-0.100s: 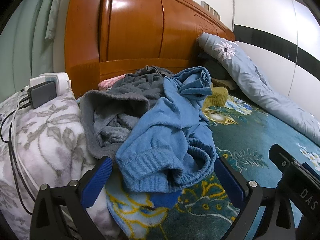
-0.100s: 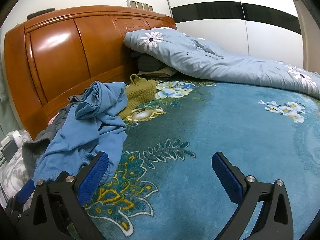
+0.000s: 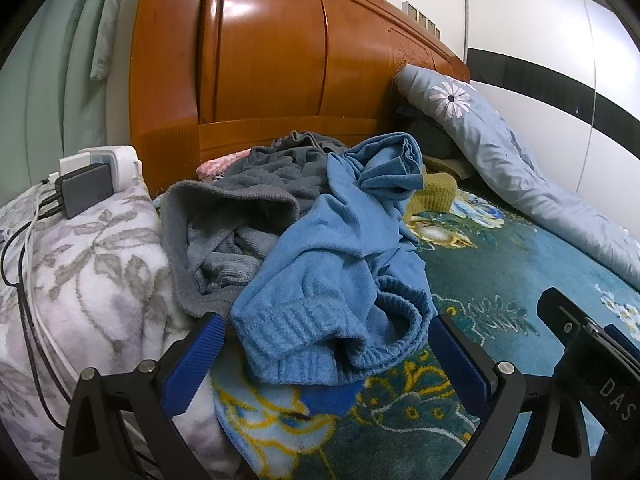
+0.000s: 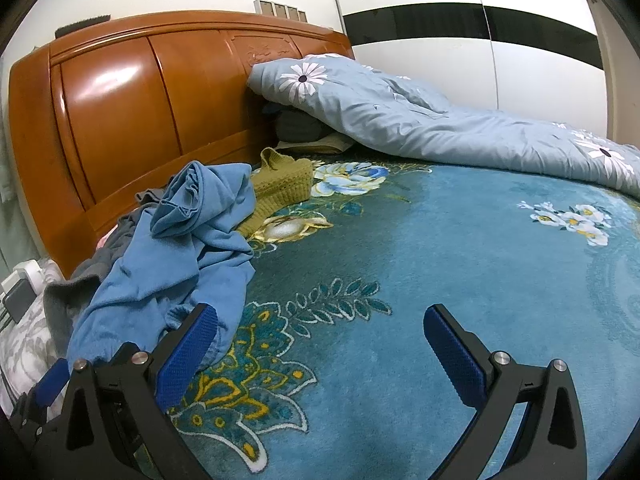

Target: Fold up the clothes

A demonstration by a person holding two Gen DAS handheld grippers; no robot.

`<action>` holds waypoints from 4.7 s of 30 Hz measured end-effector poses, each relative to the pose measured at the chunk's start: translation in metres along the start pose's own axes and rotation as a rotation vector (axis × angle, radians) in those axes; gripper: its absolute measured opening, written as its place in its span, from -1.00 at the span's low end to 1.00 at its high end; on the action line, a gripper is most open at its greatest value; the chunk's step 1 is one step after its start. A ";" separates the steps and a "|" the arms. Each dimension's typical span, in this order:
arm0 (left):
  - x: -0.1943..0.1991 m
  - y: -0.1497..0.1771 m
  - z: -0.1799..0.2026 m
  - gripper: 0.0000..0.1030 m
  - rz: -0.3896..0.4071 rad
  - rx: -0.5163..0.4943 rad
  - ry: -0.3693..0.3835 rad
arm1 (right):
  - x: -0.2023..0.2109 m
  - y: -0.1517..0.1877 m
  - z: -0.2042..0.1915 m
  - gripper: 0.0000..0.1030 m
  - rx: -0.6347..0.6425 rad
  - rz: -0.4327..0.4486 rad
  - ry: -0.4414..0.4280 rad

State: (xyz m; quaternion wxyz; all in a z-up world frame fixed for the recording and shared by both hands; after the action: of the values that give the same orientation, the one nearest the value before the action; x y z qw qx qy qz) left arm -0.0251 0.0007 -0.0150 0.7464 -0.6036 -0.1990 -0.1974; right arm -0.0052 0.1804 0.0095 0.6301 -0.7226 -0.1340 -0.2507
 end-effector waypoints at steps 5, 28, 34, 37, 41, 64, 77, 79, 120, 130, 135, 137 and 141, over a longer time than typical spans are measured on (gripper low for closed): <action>0.004 0.004 0.001 1.00 0.005 -0.018 -0.005 | -0.001 0.000 -0.003 1.00 0.000 -0.005 -0.007; 0.005 -0.006 -0.012 1.00 0.048 0.013 -0.091 | 0.006 -0.004 -0.005 1.00 0.018 0.043 -0.019; 0.003 -0.006 -0.019 1.00 0.042 0.033 -0.111 | 0.007 -0.004 -0.007 1.00 0.024 0.053 -0.023; 0.005 -0.007 -0.019 1.00 0.054 0.041 -0.106 | 0.008 -0.005 -0.007 1.00 0.022 0.061 -0.026; 0.011 -0.011 -0.018 1.00 0.089 0.060 -0.079 | 0.014 -0.007 -0.005 1.00 0.011 0.101 -0.027; 0.024 -0.032 -0.031 1.00 0.139 0.123 0.007 | -0.039 -0.096 -0.062 1.00 0.329 -0.011 -0.288; -0.004 -0.041 -0.039 1.00 0.106 0.226 0.023 | -0.187 -0.135 -0.104 -0.78 0.197 -0.248 -0.317; -0.003 -0.041 -0.035 1.00 0.114 0.219 0.043 | -0.181 -0.136 -0.092 -0.80 0.170 -0.232 -0.323; 0.044 0.075 0.215 1.00 -0.347 -0.271 0.699 | 0.261 0.130 0.470 -0.35 -0.215 -0.249 0.362; 0.025 0.061 0.240 0.71 -0.534 -0.101 0.725 | 0.275 0.123 0.449 -0.02 -0.040 -0.262 0.419; 0.010 0.064 0.248 0.00 -0.618 -0.044 0.681 | 0.269 0.118 0.462 -0.02 -0.063 -0.263 0.437; 0.004 0.066 0.250 -0.35 -0.648 -0.026 0.675 | 0.267 0.116 0.464 -0.02 -0.064 -0.268 0.445; -0.001 0.064 0.253 -0.50 -0.665 0.021 0.694 | 0.262 0.113 0.464 -0.02 -0.048 -0.268 0.441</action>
State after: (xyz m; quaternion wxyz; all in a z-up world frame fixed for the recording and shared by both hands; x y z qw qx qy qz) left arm -0.0069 0.2606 -0.0198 0.6713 -0.3981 -0.1223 -0.6131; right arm 0.3616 0.5827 0.0161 0.5880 -0.6410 -0.0821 -0.4865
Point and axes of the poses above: each gripper's, at about its wrist camera, not at the fingertips, and x roughly against the way its jaws point, z to its right, y to its underside, the point moved 3 cm from there along -x, roughly the way its jaws point, and after that the axes turned 6 degrees about x, right-handed, at the moved point
